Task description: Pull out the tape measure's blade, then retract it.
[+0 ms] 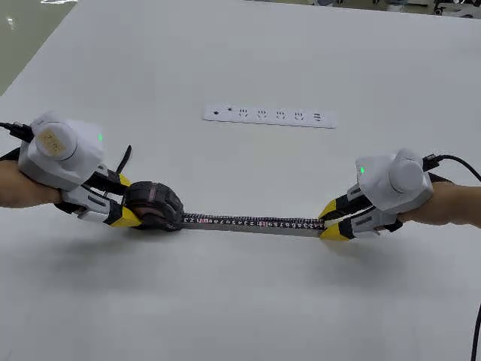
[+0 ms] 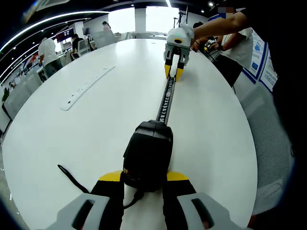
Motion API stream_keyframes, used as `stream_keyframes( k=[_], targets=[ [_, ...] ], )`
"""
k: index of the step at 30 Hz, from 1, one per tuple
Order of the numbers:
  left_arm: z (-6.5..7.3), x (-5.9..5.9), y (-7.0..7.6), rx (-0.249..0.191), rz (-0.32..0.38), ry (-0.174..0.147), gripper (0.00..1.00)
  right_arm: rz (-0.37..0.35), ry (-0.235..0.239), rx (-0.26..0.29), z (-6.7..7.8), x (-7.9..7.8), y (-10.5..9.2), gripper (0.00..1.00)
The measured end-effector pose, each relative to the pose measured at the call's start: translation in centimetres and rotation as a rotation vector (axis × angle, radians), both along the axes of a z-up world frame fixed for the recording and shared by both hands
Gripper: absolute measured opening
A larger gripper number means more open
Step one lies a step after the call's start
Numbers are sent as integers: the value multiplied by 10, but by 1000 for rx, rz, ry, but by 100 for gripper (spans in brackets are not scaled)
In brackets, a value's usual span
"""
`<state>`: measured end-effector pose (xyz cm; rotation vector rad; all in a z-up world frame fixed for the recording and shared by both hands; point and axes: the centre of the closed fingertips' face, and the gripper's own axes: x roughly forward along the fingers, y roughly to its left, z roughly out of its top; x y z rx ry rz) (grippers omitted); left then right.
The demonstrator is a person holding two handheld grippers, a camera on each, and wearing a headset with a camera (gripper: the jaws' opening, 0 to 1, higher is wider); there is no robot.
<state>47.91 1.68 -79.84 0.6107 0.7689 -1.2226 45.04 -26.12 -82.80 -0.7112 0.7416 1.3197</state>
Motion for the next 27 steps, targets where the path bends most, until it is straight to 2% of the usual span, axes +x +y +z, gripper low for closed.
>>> stream_keyframes(
  k=[14, 17, 20, 26, 27],
  targets=[
    [0, 0, 0, 0, 14, -3, 30, -48, -4, -3, 2, 1, 0, 20],
    [4, 2, -1, -15, 20, -6, 32, -56, -7, 2, 4, 1, -1, 22],
    [8, 4, -1, -25, 29, -8, 38, -76, -9, 16, 7, 4, -3, 26],
    [11, 1, 1, -29, 30, -12, 46, -110, -8, 32, 13, 4, -6, 42],
    [12, 0, 1, -28, 31, -13, 48, -115, -12, 37, 14, 5, -7, 48]
  ],
)
